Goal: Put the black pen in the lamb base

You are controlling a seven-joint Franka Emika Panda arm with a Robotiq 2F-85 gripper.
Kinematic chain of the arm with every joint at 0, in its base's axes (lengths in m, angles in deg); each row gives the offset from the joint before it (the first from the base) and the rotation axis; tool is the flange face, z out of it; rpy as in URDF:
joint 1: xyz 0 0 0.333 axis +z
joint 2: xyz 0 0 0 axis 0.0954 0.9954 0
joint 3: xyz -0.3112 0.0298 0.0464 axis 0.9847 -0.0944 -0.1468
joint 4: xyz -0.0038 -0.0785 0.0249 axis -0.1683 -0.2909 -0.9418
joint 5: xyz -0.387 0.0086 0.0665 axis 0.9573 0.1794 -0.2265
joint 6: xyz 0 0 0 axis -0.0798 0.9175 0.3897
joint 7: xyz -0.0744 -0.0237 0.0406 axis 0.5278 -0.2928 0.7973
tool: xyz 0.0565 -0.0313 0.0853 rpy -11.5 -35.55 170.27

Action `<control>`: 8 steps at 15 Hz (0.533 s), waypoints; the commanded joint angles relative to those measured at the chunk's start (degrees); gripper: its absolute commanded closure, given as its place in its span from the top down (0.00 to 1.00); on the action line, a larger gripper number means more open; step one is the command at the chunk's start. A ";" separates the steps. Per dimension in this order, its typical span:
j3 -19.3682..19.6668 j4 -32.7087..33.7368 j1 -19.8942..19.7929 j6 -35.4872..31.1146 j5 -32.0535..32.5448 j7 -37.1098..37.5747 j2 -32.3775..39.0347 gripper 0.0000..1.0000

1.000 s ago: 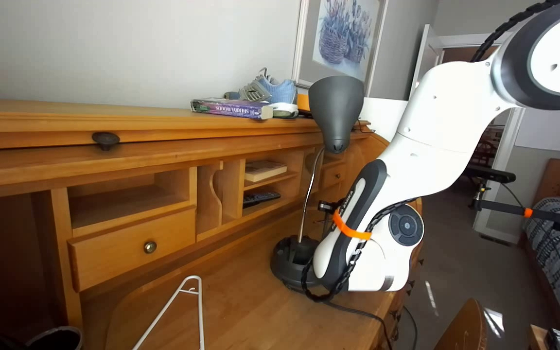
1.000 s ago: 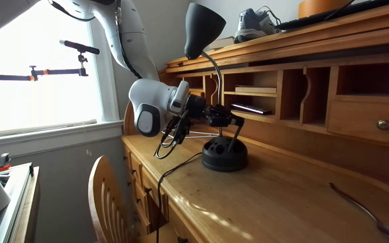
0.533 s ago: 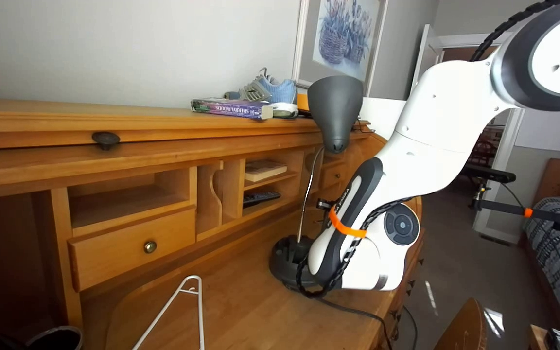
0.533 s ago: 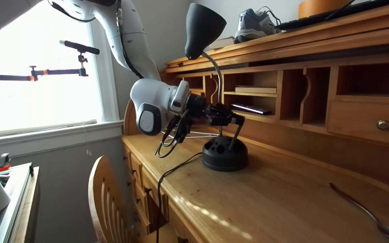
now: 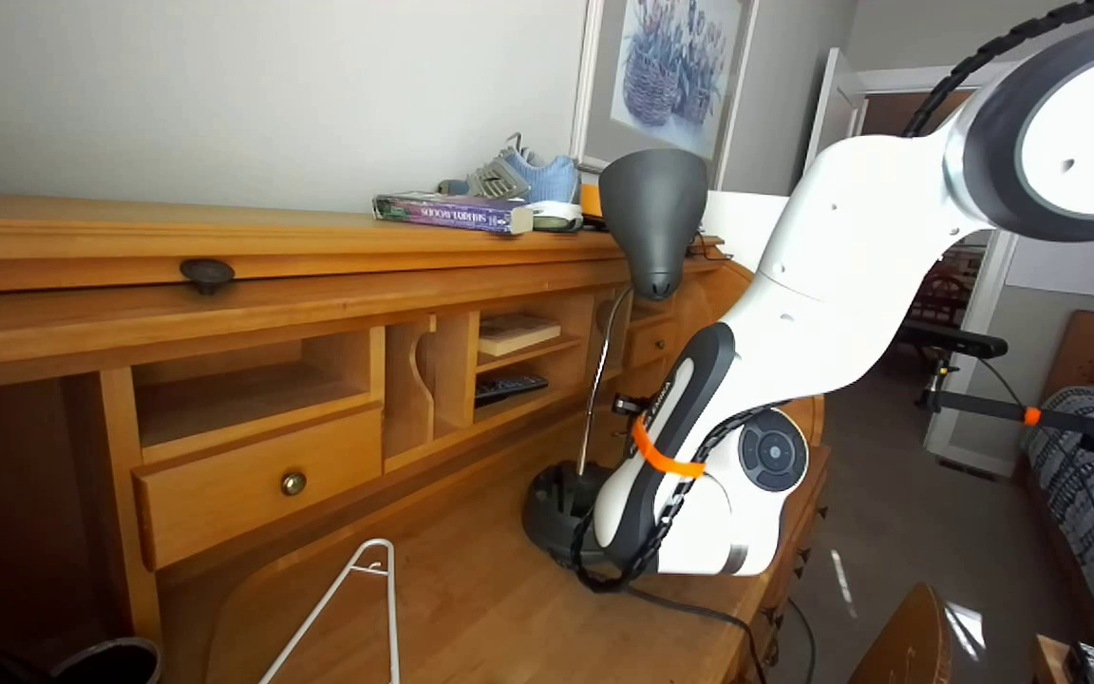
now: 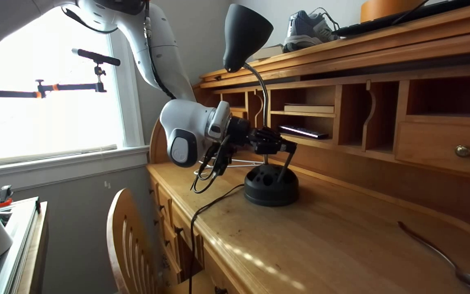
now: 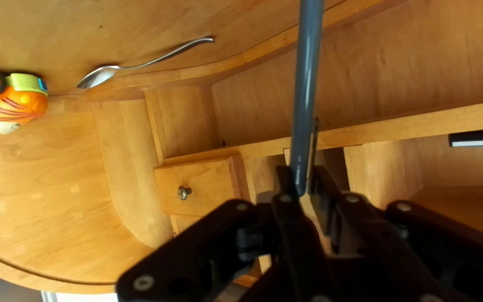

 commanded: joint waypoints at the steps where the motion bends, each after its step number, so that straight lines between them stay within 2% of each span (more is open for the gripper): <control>1: -0.34 3.67 0.93 0.00 -1.84 -0.59 3.90 0.04; 8: -0.81 7.04 1.35 0.37 -2.01 -2.12 5.84 0.04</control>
